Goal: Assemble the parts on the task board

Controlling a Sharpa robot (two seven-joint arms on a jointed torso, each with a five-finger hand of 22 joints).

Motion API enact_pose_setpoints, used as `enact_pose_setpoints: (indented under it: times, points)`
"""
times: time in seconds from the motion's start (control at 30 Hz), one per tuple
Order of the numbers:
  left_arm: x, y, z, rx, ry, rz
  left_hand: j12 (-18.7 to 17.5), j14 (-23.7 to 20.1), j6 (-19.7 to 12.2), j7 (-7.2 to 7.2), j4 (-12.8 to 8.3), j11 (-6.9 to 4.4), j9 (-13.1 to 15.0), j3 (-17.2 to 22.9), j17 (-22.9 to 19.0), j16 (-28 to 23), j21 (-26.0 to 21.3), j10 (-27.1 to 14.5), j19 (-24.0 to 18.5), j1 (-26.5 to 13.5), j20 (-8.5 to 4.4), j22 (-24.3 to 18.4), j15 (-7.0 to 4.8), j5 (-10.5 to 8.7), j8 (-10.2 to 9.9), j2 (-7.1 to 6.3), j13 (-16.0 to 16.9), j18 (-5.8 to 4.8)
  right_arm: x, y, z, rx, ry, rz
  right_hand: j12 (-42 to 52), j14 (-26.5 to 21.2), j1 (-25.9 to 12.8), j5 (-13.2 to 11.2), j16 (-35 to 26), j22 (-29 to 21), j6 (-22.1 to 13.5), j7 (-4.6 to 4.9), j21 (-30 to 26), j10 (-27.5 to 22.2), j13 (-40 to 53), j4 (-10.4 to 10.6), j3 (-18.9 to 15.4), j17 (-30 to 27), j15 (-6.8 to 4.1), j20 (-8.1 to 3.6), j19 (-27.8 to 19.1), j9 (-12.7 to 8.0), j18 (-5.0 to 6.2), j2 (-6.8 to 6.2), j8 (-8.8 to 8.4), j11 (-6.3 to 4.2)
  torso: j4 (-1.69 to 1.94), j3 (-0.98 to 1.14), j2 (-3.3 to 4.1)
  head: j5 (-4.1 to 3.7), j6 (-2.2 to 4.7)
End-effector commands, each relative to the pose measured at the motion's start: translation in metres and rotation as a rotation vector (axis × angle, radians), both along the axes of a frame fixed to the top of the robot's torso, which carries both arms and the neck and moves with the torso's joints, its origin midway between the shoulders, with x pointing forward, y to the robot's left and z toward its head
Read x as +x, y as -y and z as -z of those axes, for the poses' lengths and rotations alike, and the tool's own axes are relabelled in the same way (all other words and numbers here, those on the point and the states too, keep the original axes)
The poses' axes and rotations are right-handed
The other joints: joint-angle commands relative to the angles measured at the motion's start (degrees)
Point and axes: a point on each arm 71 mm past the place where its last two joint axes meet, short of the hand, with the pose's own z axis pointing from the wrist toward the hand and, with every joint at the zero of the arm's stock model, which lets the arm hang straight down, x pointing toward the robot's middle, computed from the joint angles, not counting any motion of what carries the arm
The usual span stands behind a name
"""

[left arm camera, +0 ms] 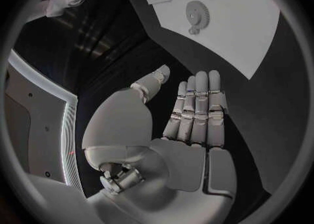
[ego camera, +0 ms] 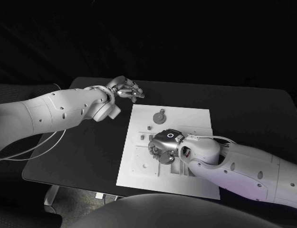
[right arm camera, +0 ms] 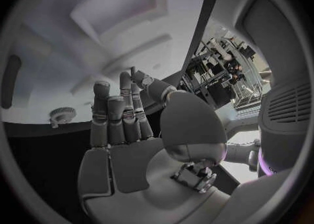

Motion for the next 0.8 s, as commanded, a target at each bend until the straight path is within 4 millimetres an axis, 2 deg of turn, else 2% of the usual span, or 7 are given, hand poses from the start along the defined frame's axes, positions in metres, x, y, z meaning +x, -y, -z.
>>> enact_pose_setpoints:
  times: [0.03, 0.63, 0.8]
  points:
    - [0.0003, 0.0016, -0.0014, -0.002, 0.005, 0.005, 0.22, 0.44, -0.55, 0.04, 0.10, 0.03, 0.06, -0.19, 0.06, -0.31, 0.05, 0.13, 0.41, 0.21, -0.14, -0.07, 0.04, -0.21, -0.08, 0.53, -0.08, 1.11, -0.0005, -0.0009, -0.0004, -0.003, 0.019, -0.013, -0.18, 0.13, -0.09, 0.32, -0.31, 0.78, 0.44, 0.11, 0.15, 0.60, -0.08, -0.17, 0.19, -0.06, -0.45, -0.39, -0.09, 0.11, 0.71, 0.56, 0.28, 0.00, 0.00, 0.00, 0.00, 0.06, 0.00]
    - [0.0003, 0.0012, -0.0012, 0.000, 0.003, 0.003, 0.21, 0.46, -0.56, 0.04, 0.11, 0.04, 0.07, -0.20, 0.13, -0.35, 0.03, 0.11, 0.43, 0.22, -0.16, -0.07, 0.03, -0.21, -0.08, 0.54, -0.12, 1.09, -0.0018, -0.0037, 0.0025, -0.025, -0.018, -0.024, -0.21, 0.15, -0.16, 0.32, -0.33, 0.78, 0.42, 0.12, 0.14, 0.62, -0.11, -0.17, 0.14, -0.06, -0.45, -0.40, -0.08, 0.12, 0.71, 0.44, 0.26, 0.00, 0.00, 0.00, 0.00, 0.04, 0.00]
    - [0.0003, 0.0008, -0.0012, 0.002, 0.002, 0.002, 0.20, 0.46, -0.57, 0.05, 0.11, 0.05, 0.07, -0.21, 0.16, -0.37, 0.02, 0.09, 0.44, 0.22, -0.17, -0.07, 0.03, -0.21, -0.09, 0.53, -0.14, 1.09, -0.0031, -0.0039, 0.0048, -0.029, -0.045, -0.024, -0.38, 0.06, -0.41, 0.31, -0.45, 0.77, 0.21, 0.21, 0.05, 0.51, -0.24, -0.17, -0.08, -0.06, -0.40, -0.39, -0.20, 0.12, 0.71, -0.13, 0.12, 0.05, 0.00, -0.01, 0.00, 0.02, 0.00]
